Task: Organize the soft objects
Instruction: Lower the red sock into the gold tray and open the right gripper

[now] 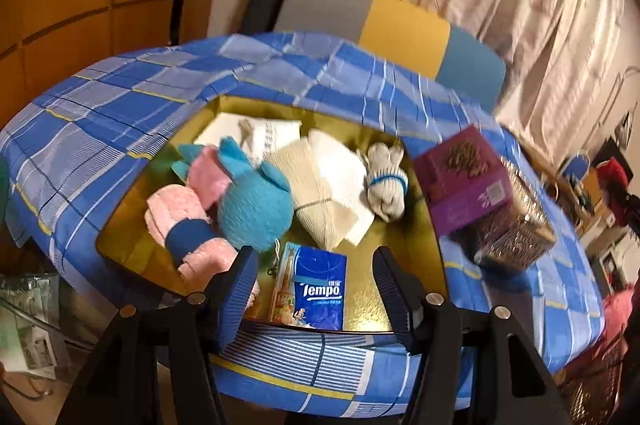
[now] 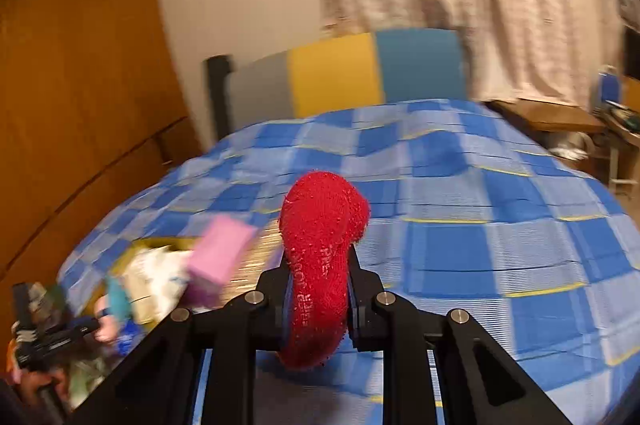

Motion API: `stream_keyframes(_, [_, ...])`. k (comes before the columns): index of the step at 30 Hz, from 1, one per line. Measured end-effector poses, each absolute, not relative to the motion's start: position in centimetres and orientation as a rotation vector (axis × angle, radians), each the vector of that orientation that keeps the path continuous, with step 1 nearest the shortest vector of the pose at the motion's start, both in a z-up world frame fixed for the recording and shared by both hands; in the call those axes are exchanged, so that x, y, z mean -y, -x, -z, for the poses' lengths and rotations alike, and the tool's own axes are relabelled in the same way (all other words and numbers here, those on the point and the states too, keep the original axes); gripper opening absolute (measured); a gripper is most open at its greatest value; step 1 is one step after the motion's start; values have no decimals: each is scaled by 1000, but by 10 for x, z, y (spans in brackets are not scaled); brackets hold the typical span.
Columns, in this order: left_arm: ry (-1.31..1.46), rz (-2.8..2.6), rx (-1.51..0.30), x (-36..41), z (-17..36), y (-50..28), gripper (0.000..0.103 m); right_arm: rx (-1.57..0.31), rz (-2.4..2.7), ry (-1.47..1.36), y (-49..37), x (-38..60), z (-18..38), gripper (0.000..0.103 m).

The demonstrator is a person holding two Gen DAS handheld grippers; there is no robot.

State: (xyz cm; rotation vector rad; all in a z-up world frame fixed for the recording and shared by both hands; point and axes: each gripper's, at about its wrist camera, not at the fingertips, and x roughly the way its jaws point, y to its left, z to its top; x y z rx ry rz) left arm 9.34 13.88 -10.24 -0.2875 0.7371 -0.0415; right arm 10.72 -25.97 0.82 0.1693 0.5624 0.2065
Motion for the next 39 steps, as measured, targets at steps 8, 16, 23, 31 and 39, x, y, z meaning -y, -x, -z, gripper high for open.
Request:
stream_keyframes(8, [266,19,-725,-136,101,-77,61,-668,-435,-149,-110,146,14,21])
stream_keyframes(16, [281,-24,-768,-142,97,-74,61,-819,-507,-117,-120,58,59,21])
stream_keyframes(23, [260,-102,-744,-152,82,-73,61,-907,-470,-115,-137,15,91,21])
stream_keyframes(31, [269,-159,-749,-164,80,-75,61,-926,-420,-88,-152,-7,105,21])
stream_keyframes(39, [261,-170,-746,-166,80,-76,61,-923,-388,-62,-156,-13,110,21])
